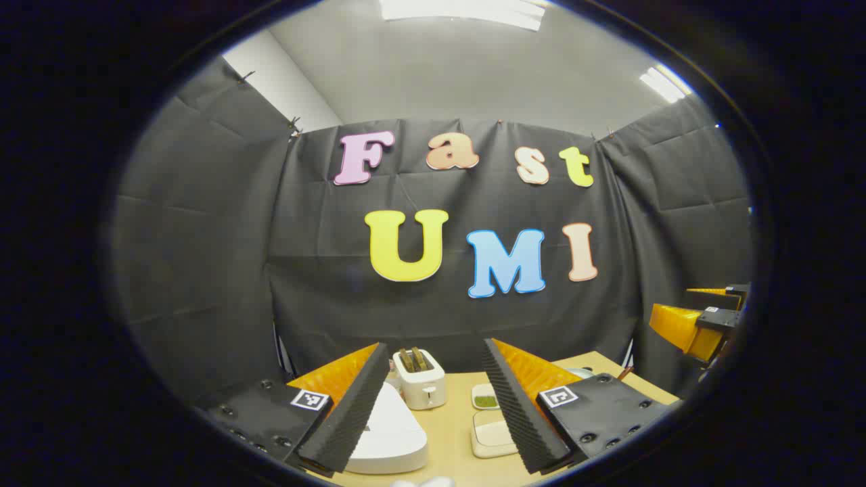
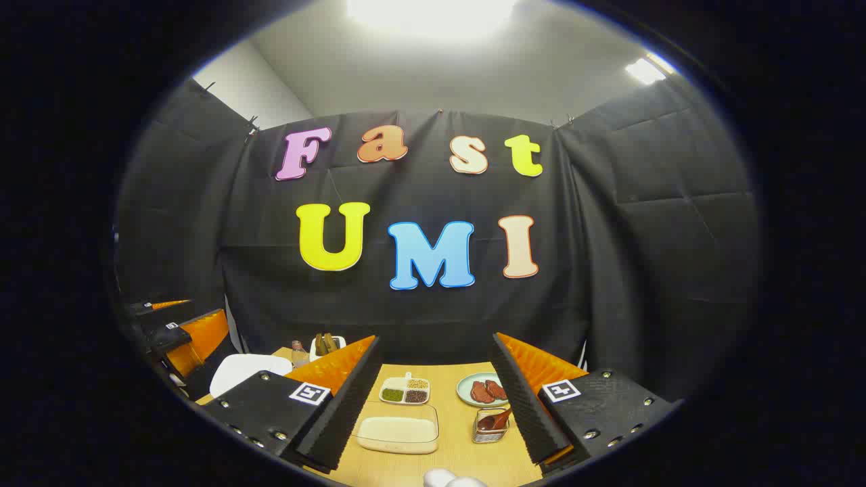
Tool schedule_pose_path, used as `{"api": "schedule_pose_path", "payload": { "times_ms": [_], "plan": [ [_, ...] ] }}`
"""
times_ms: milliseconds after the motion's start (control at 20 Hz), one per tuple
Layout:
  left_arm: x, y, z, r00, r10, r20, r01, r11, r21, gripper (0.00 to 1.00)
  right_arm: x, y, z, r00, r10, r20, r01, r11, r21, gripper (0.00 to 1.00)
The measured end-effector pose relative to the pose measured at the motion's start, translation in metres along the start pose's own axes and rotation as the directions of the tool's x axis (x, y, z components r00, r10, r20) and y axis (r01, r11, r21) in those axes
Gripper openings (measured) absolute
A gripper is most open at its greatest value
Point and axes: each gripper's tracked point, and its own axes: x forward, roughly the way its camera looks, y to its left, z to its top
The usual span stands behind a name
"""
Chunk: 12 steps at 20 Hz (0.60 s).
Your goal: Close the left gripper, press the button to open the rice cooker; take a wooden spoon from the chopstick holder with the right hand, scoop a spoonful of rice and pour it into the rice cooker, then put the wooden spoon back into the chopstick holder.
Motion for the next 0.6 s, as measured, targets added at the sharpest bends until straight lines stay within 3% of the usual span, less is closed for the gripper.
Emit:
{"api": "schedule_pose_path", "payload": {
  "times_ms": [600],
  "plan": [
    [0.016,0.001,-0.004,1.000,0.009,-0.010,-0.009,1.000,0.001,0.98,0.021,0.002,0.006,1.000,0.008,0.008,-0.008,1.000,-0.027,0.98]
  ]
}}
